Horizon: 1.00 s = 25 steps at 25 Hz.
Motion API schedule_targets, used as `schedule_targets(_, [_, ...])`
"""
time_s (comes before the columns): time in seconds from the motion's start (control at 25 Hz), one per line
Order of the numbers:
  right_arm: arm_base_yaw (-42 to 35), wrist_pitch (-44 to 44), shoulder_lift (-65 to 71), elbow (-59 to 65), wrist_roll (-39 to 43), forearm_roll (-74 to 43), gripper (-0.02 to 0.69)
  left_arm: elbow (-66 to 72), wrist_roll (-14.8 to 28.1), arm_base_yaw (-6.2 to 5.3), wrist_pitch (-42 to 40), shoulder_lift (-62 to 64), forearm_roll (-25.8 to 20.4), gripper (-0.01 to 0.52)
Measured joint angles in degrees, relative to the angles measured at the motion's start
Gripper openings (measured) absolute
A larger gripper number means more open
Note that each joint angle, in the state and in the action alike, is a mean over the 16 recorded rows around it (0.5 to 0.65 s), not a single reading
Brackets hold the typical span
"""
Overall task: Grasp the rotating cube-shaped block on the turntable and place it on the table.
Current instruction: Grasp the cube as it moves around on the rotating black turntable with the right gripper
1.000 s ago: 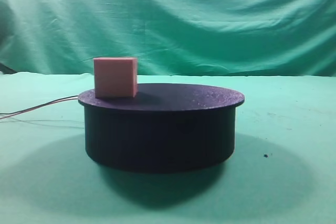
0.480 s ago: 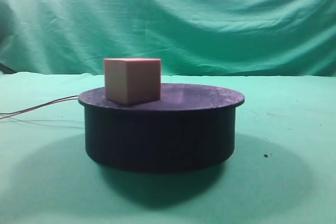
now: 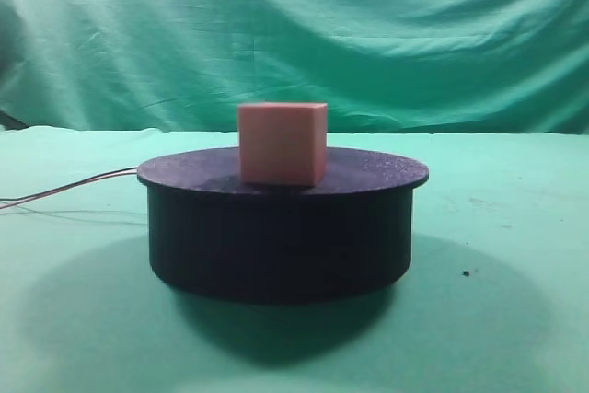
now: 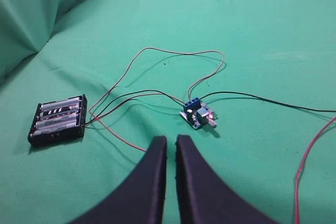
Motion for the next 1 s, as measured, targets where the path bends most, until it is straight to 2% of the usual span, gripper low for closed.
schedule_targets(0.16, [4.3,1.27,5.75,-5.06,3.43,-1.07,0.249,0.0,0.0,0.0,0.0,0.0,0.0,0.0])
schedule_targets(0.36, [6.14,2.54,11.61,-9.92,4.43,0.12,0.451,0.0,0.0,0.0,0.0,0.0,0.0,0.0])
schedule_targets(0.48, [6.28,3.07,14.47,-11.81,4.64,0.79,0.546,0.0,0.0,0.0,0.0,0.0,0.0,0.0])
schedule_targets(0.56, [6.28,3.12,16.12,-12.71,4.79,1.07,0.585,0.0,0.0,0.0,0.0,0.0,0.0,0.0])
schedule_targets(0.64, [6.28,2.84,17.61,-13.35,4.93,1.25,0.592,0.0,0.0,0.0,0.0,0.0,0.0,0.0])
schedule_targets(0.72, [6.28,2.41,18.99,-13.79,5.06,1.26,0.566,0.0,0.0,0.0,0.0,0.0,0.0,0.0])
schedule_targets(1.0, [6.28,2.0,22.23,-15.43,6.17,-1.26,0.383,0.0,0.0,0.0,0.0,0.0,0.0,0.0])
